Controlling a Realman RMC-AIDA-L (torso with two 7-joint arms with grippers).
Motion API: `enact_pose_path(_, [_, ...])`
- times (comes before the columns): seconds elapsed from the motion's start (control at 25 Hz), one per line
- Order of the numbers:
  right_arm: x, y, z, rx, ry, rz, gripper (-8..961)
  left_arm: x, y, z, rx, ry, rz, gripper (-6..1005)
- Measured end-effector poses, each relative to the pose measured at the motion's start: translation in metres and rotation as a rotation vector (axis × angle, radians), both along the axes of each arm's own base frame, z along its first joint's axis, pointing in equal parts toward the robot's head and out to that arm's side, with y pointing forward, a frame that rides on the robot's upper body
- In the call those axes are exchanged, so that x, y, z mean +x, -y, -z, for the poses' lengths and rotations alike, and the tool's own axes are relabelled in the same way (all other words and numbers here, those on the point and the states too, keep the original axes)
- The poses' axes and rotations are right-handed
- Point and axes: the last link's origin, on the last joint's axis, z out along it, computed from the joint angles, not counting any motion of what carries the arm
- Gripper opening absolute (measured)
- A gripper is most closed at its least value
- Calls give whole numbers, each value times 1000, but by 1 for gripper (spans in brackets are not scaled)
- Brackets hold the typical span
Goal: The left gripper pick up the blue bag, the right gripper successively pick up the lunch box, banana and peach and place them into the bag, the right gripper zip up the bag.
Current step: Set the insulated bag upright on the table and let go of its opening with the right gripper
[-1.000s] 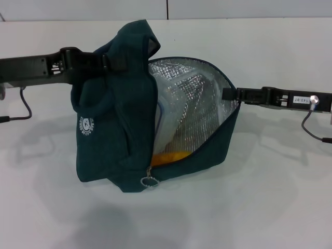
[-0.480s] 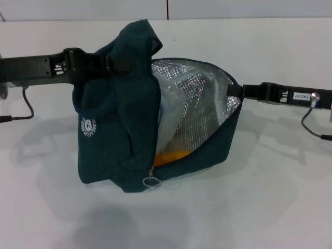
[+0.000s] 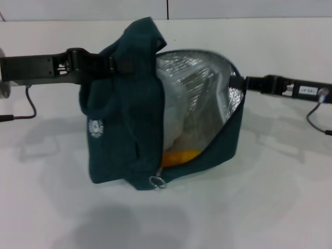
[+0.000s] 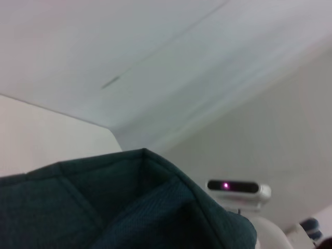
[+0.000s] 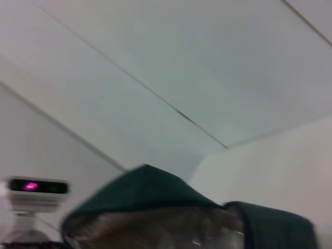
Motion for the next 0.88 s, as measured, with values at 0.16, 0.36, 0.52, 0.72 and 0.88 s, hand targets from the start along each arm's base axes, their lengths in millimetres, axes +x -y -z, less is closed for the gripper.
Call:
enact_pose_path(0.16, [-8,1,-20,26,-58,-76,17,10,-1,3,-48,-5,31,36])
enact_pose_path(0.36, [-19,6,-51,71,-136,-179,23,23,-4,8,-88,8,53,36])
enact_pose_path(0.52, [-23,12,-69,95,-189,-222,28,31,-7,20,-129,18,53,36])
enact_pose_path(0.72, [-18,17,-79,111,-220,-220,34,33,-11,41,-160,-14,19,36])
enact_pose_path(0.88, [-9,17,-71,104,-197,-176,39,29,-12,48,-150,-37,-9,36])
